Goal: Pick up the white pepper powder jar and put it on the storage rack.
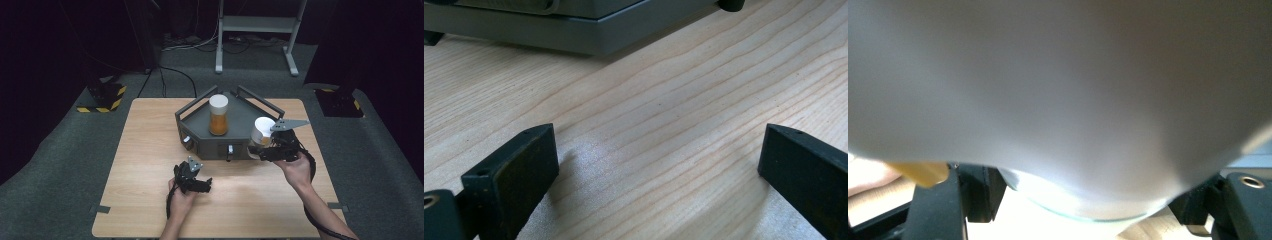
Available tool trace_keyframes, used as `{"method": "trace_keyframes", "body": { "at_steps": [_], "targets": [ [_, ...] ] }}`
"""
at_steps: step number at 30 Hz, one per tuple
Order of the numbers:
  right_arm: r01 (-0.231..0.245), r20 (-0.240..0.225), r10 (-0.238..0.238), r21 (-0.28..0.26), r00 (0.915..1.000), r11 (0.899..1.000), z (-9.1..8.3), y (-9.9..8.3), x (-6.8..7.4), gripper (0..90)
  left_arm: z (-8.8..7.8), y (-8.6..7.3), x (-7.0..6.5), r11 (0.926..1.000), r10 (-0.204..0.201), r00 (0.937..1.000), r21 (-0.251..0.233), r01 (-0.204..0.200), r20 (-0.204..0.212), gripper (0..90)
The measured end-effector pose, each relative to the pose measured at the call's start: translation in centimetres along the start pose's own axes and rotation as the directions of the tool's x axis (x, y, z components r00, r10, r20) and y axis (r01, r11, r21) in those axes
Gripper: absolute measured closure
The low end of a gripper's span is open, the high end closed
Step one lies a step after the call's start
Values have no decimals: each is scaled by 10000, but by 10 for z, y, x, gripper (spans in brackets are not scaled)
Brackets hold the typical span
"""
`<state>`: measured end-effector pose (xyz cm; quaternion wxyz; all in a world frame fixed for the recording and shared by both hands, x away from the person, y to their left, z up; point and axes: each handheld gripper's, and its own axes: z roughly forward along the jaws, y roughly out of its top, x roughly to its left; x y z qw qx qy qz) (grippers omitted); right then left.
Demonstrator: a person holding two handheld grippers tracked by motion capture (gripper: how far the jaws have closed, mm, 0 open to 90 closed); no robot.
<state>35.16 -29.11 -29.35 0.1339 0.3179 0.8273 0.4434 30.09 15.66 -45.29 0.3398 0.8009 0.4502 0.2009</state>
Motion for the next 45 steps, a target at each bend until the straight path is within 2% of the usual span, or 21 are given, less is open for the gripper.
{"method": "trace_keyframes", "body": {
  "at_steps": [9,21,33,45],
  "targets": [
    [-293,108,294,-79,9995,9995,-2,13,-10,304,0,0,0,10000,-2,10000,0,2,1,27],
    [-243,361,243,2,9991,9997,3,27,-11,304,0,0,0,10000,-4,10000,5,4,2,27],
    [-333,681,326,106,9971,9994,14,42,-13,304,0,0,0,10000,7,10000,7,-7,3,27],
    [-490,1114,461,243,9927,9985,33,56,-15,304,0,0,0,10000,22,10000,18,-22,1,27]
  ]
}}
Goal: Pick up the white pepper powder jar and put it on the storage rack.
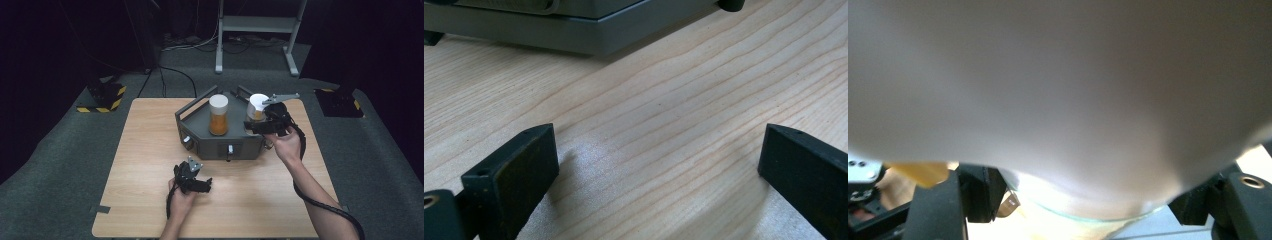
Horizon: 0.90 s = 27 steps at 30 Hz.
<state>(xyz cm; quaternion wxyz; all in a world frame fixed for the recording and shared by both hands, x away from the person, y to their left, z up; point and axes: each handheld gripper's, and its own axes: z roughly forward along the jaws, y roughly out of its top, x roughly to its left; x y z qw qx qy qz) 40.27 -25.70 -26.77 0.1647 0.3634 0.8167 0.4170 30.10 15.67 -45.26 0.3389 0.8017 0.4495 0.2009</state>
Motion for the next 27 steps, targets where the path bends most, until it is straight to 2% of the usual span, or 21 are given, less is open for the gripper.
{"method": "trace_keyframes", "body": {
  "at_steps": [13,27],
  "targets": [
    [-144,511,130,273,9986,9995,24,8,3,304,0,0,0,10000,5,10000,-2,-5,0,27],
    [-399,832,358,472,9959,9981,39,4,0,304,0,0,0,10000,17,10000,-7,-17,-3,27]
  ]
}}
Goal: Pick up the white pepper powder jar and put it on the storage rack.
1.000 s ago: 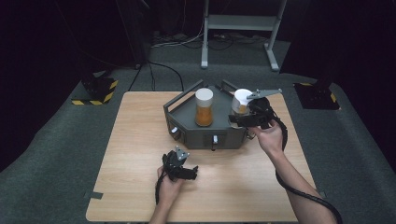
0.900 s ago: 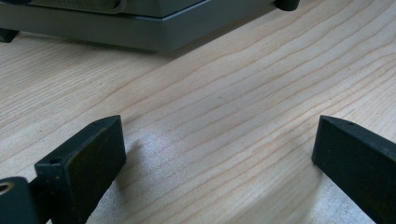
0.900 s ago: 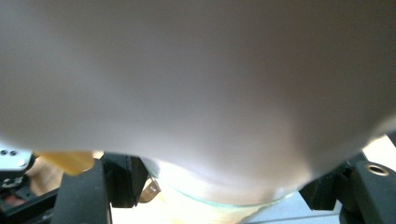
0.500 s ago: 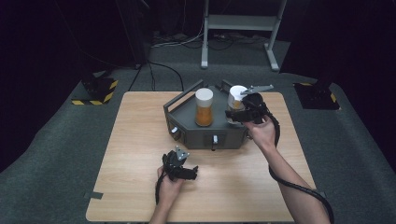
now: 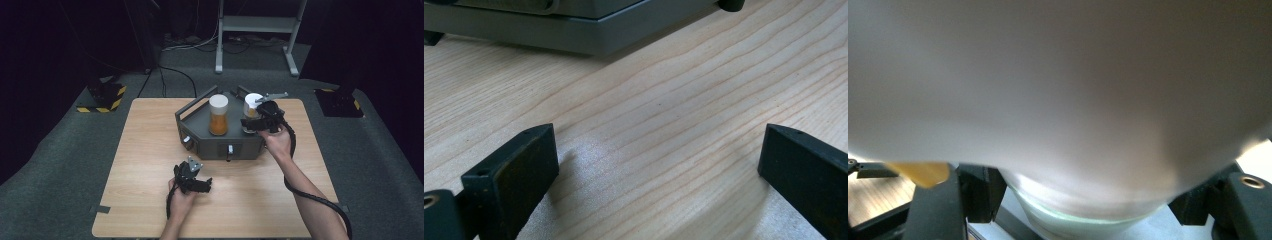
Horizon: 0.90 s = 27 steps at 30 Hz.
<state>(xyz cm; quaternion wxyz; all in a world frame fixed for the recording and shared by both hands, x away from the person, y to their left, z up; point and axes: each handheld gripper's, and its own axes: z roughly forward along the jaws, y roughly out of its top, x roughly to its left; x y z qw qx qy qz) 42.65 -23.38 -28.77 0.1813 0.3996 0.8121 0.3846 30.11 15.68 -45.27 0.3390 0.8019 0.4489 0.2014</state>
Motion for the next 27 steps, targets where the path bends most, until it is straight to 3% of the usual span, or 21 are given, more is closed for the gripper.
{"method": "trace_keyframes", "body": {
  "at_steps": [27],
  "targets": [
    [176,225,-177,78,9996,9998,9,-5,5,302,0,0,0,10000,-12,10000,3,12,-2,27]
  ]
}}
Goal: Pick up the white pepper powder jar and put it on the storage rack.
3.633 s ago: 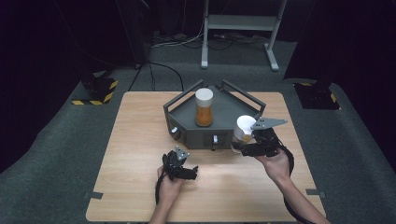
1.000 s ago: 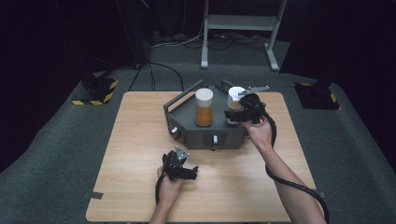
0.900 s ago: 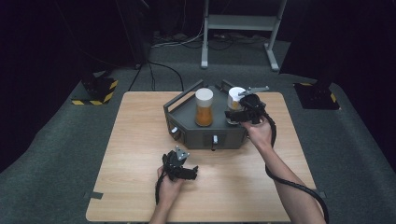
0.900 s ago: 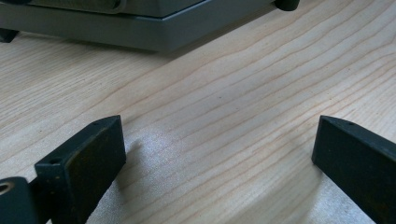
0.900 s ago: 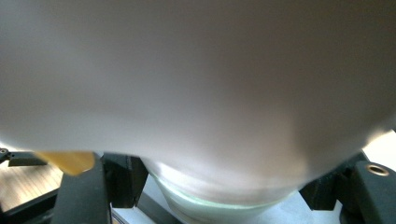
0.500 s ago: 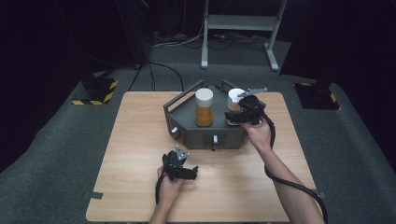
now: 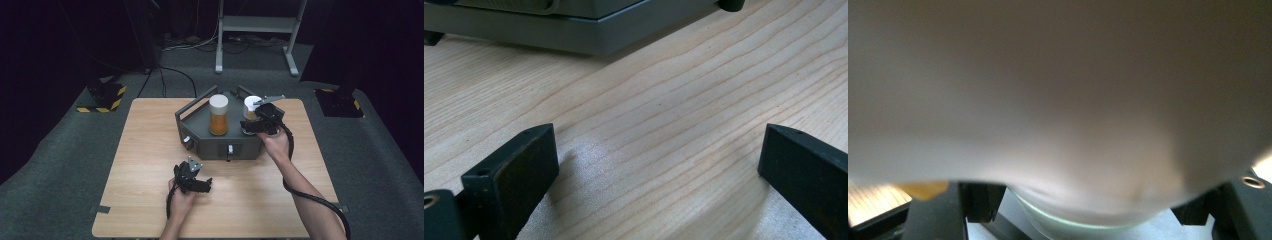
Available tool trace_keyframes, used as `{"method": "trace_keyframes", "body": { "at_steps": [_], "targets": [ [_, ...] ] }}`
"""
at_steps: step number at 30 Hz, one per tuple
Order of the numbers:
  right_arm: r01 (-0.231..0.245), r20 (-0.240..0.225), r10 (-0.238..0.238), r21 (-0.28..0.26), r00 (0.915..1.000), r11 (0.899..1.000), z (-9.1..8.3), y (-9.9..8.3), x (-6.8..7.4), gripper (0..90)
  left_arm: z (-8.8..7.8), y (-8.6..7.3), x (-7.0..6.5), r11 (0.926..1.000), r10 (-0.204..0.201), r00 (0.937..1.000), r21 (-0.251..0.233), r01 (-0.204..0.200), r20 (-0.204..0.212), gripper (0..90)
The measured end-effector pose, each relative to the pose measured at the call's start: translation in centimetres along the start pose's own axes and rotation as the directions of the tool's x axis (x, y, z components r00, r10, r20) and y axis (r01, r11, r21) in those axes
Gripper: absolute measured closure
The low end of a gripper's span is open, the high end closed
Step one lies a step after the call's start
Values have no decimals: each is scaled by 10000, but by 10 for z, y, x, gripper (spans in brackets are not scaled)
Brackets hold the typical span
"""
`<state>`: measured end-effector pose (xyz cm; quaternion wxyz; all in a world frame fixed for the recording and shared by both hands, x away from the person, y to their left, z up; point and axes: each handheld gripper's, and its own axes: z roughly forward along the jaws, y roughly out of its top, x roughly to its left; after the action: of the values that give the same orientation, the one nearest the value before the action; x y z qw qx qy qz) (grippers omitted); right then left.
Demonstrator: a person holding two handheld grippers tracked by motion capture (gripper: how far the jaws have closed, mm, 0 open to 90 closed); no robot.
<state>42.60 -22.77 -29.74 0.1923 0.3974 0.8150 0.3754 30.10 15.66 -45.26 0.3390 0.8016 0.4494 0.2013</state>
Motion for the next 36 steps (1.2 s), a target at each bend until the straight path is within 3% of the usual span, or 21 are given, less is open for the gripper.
{"method": "trace_keyframes", "body": {
  "at_steps": [30,36],
  "targets": [
    [-63,-109,62,-129,9999,9999,0,-4,-3,287,0,0,0,10000,-5,10000,-4,5,-1,27],
    [-10,-372,0,-259,9993,9997,-1,-7,-6,148,0,0,0,10000,-5,10000,-4,5,-1,27]
  ]
}}
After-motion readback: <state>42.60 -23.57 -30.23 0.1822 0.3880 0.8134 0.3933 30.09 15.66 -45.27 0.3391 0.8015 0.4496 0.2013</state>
